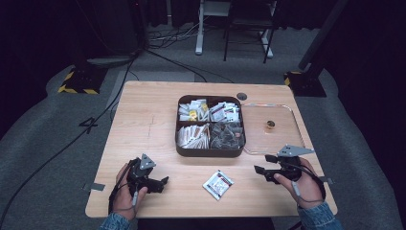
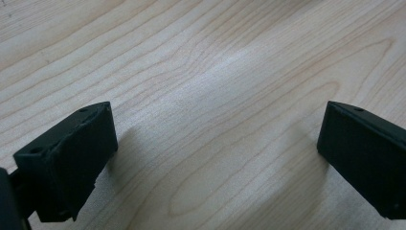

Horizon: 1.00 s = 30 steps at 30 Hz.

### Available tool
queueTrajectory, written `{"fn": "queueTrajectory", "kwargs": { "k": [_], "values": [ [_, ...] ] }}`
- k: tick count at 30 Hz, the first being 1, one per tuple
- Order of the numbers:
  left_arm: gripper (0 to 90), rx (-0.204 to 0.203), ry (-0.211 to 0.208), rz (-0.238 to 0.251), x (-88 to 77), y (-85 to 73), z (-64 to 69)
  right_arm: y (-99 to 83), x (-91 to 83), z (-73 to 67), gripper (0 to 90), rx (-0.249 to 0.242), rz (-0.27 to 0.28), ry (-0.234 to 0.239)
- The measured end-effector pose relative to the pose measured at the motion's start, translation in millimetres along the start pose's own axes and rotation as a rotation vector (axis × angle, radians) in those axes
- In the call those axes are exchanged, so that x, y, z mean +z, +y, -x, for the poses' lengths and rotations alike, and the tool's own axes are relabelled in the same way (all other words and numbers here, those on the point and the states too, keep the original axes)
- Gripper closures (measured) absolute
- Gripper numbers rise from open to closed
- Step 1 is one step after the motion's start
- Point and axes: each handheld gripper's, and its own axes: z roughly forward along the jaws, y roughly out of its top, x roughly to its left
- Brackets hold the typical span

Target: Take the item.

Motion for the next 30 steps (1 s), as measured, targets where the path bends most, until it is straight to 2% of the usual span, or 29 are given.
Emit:
{"fn": "queueTrajectory", "kwargs": {
  "k": [7, 18, 21, 25, 30],
  "values": [
    [0.3, 0.001, 0.001, -0.002, -0.1, 0.1, 0.0, -19.3, -0.2, 23.3, 33.1, 0.031, -0.033, -0.065],
    [0.3, 0.0, 0.001, 0.001, 0.1, 0.0, 0.0, -46.5, 7.4, 48.0, 33.1, 0.033, -0.032, -0.101],
    [0.3, 0.001, 0.001, 0.001, 0.1, 0.0, 0.0, -50.4, 9.0, 49.2, 33.1, 0.034, -0.036, -0.109],
    [0.3, 0.001, 0.001, 0.0, 0.0, 0.0, 0.0, -57.6, 13.9, 46.0, 33.5, 0.025, -0.01, -0.111],
    [0.3, 0.0, 0.001, 0.001, 0.1, 0.0, 0.0, -59.5, 18.2, 42.1, 32.5, -0.007, -0.002, -0.117]
  ]
}}
